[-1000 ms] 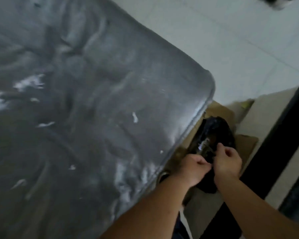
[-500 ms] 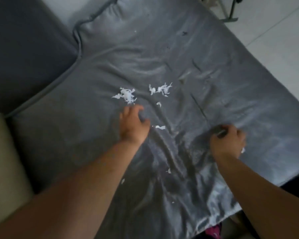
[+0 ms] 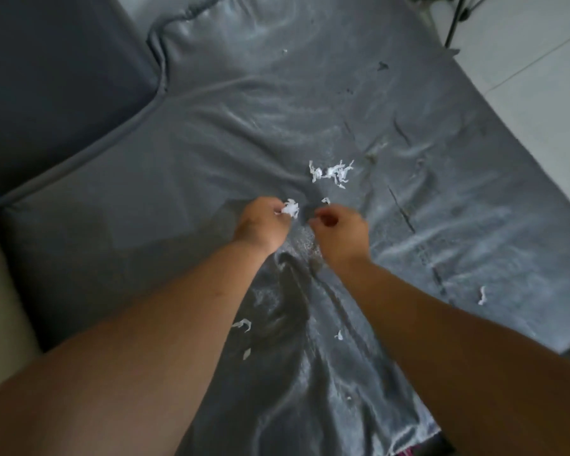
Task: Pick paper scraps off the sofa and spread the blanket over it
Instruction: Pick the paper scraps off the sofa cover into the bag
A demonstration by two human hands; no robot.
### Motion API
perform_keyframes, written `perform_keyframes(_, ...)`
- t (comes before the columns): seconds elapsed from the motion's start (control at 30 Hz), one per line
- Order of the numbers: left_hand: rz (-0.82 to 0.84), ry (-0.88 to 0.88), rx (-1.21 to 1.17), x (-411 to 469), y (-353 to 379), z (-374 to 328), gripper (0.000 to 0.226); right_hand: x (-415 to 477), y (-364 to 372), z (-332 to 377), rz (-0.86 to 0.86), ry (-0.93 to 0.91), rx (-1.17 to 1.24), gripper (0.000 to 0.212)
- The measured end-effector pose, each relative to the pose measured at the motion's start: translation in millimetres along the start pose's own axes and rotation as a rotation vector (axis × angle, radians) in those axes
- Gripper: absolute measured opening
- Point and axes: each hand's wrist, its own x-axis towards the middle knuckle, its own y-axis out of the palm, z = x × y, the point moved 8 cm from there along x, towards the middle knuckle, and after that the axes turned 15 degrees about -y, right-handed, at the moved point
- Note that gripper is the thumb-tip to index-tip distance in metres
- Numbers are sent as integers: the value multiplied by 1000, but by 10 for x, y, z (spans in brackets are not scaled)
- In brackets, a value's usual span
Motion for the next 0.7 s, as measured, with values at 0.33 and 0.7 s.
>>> perform_keyframes(0.33,-54,54,-235,257,101,-532,21,855,37,45,91,-137,-199,30)
perform_keyframes(0.7,251,-130,-272,-850,1558,-202,38,-891,-839,-734,39,160,97,16)
